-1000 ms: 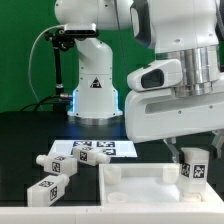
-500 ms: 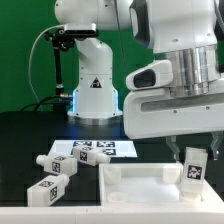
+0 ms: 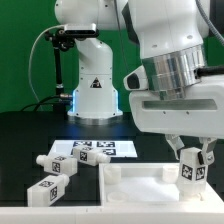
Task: Assemble one leg
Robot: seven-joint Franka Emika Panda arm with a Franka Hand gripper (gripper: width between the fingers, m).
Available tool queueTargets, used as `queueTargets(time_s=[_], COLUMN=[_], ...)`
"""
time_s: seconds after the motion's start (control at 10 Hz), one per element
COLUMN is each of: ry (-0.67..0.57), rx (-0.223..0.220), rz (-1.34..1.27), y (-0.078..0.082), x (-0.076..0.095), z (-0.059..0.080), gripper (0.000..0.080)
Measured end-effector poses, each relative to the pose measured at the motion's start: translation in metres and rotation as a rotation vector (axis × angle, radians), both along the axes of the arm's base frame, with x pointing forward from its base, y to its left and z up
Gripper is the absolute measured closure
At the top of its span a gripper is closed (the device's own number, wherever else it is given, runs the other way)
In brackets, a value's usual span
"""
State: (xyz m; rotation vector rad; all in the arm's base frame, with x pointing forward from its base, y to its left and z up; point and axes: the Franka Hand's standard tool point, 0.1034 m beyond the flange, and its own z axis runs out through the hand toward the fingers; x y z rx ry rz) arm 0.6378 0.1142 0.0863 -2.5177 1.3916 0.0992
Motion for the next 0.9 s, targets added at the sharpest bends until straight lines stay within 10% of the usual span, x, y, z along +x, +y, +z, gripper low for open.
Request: queueTargets(time_s=[0.2,0.4,0.9], ry=[-0.006,-0.064,-0.159], rx=[-0.001,-0.078,-0.146], rz=[0.025,0.313,0.857], y=[0.0002,0.0046,-0.001], x=[-0.0004,-0.0018,-0.0046], z=[-0.0003,0.0002,-0.002], gripper=[0.0491,0.0205,0.0151])
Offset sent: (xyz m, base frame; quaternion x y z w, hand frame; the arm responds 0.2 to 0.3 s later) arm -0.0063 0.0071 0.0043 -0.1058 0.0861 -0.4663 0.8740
